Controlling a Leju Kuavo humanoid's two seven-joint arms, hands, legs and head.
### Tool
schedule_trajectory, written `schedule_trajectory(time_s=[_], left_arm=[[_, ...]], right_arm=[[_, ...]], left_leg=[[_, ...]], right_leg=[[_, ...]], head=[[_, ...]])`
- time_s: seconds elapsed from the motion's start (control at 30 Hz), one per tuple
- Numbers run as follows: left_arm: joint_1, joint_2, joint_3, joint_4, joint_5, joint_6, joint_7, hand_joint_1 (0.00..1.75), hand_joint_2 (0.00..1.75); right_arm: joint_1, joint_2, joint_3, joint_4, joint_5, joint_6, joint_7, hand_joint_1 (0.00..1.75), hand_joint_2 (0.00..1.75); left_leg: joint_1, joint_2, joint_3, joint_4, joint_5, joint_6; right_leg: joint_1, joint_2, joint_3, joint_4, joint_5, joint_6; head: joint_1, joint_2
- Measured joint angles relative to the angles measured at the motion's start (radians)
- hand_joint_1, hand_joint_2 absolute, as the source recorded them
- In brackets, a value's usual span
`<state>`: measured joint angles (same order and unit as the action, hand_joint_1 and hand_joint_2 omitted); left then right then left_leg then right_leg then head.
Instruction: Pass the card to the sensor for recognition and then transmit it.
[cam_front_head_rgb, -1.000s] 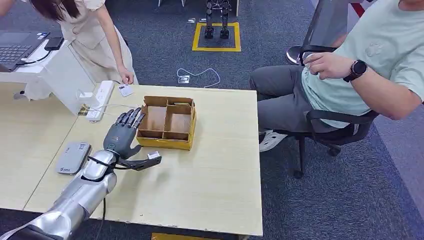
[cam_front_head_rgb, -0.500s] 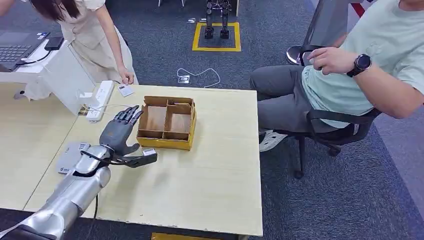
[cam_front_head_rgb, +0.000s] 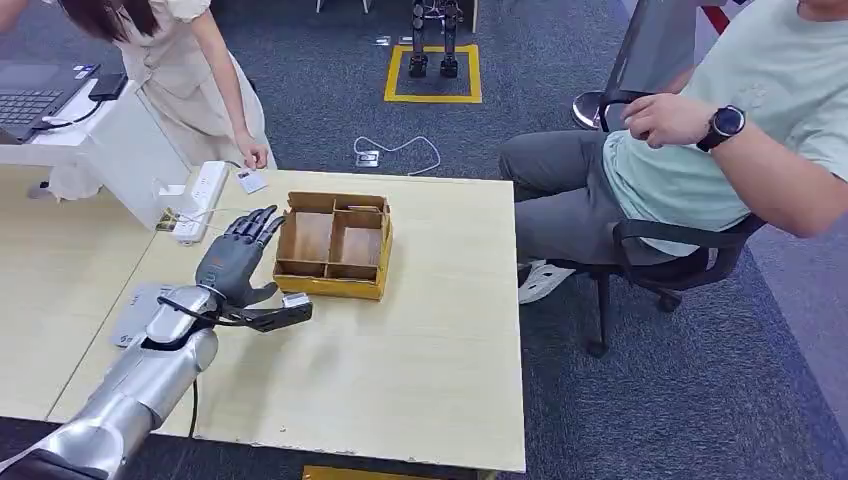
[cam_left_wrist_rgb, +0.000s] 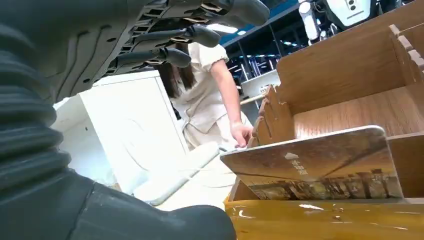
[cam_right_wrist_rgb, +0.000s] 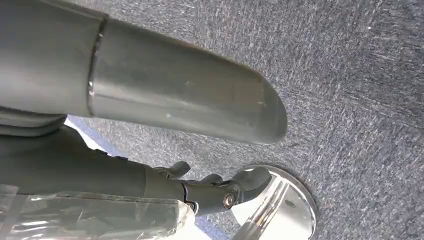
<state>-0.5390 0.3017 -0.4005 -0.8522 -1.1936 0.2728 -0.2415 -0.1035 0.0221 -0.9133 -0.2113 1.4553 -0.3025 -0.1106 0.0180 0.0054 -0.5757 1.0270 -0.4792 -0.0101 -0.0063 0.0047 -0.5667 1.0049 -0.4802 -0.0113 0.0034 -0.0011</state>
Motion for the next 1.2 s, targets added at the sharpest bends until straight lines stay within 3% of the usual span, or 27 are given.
schedule_trajectory(time_s=[0.13,0.47,0.67,0.8,1.2], left_arm=[[0.0,0.0,0.0,-0.002,0.002,-0.003,-0.002,0.0,1.75],[0.0,0.036,-0.002,-0.058,0.059,-0.121,-0.038,0.0,1.75],[0.012,0.093,-0.023,-0.123,0.158,-0.253,-0.092,0.0,1.75],[0.042,0.145,-0.052,-0.183,0.222,-0.306,-0.106,0.0,1.75],[0.102,0.237,-0.109,-0.302,0.3,-0.366,-0.137,0.0,1.75]], right_arm=[[0.0,0.0,0.0,0.0,0.0,0.0,0.0,0.0,0.0],[0.0,0.0,0.0,0.0,0.0,0.0,-0.006,0.0,0.0],[0.0,0.0,0.0,0.0,0.001,0.002,-0.009,0.0,0.0],[0.0,0.0,0.0,0.0,0.003,0.002,-0.01,0.0,0.0],[-0.001,0.0,0.0,0.0,0.007,0.005,-0.01,0.0,0.0]], left_leg=[[0.0,0.0,0.0,0.0,0.0,0.0],[0.0,0.0,0.0,0.0,0.0,0.0],[0.0,0.0,0.0,0.0,0.0,0.0],[0.0,0.0,0.0,0.0,0.0,0.0],[0.0,0.0,0.0,0.0,0.0,0.0]], right_leg=[[0.0,0.0,0.0,0.0,0.0,0.0],[0.0,0.0,0.0,0.0,0.0,0.0],[0.0,0.001,0.0,0.0,0.0,0.0],[0.0,0.001,0.0,0.0,0.0,0.0],[0.0,0.0,0.0,0.0,0.0,0.0]], head=[[0.0,0.0],[0.0,0.0],[0.0,0.0],[0.0,0.0],[0.0,0.0]])
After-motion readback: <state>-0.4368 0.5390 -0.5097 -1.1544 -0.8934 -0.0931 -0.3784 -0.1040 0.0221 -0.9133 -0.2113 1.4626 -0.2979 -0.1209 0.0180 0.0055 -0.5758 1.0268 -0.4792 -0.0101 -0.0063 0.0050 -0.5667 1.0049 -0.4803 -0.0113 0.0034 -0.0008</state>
